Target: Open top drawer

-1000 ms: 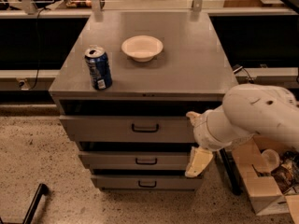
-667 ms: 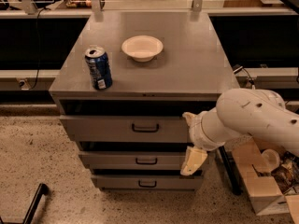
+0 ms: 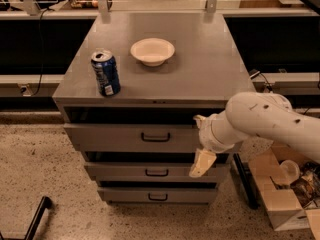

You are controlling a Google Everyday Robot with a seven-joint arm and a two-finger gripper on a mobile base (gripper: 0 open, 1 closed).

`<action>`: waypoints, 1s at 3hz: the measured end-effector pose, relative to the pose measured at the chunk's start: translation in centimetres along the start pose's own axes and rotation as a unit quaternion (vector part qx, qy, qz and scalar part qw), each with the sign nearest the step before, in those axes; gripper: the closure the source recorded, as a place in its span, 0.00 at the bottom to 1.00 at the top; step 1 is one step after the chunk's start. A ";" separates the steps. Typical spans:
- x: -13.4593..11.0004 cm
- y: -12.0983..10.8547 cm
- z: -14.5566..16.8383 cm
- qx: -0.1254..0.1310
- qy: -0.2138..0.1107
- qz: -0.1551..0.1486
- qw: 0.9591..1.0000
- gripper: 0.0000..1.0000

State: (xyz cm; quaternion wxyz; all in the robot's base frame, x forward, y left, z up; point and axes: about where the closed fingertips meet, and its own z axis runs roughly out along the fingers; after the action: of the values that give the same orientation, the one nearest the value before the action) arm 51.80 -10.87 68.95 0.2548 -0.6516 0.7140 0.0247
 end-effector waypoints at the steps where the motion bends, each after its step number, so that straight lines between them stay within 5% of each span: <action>1: 0.5 -1.1 1.5 -0.003 0.002 0.003 1.000 0.00; 2: 1.1 -1.4 2.8 -0.011 0.004 0.009 1.000 0.00; 3: 1.7 -1.0 3.2 -0.018 0.004 0.009 1.000 0.17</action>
Offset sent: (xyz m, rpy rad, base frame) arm 0.0316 -0.0060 -0.0400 0.0037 0.0521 -0.0214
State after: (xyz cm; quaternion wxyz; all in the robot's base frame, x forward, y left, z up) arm 53.76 -11.38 65.84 0.2403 -0.6494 0.7205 0.0372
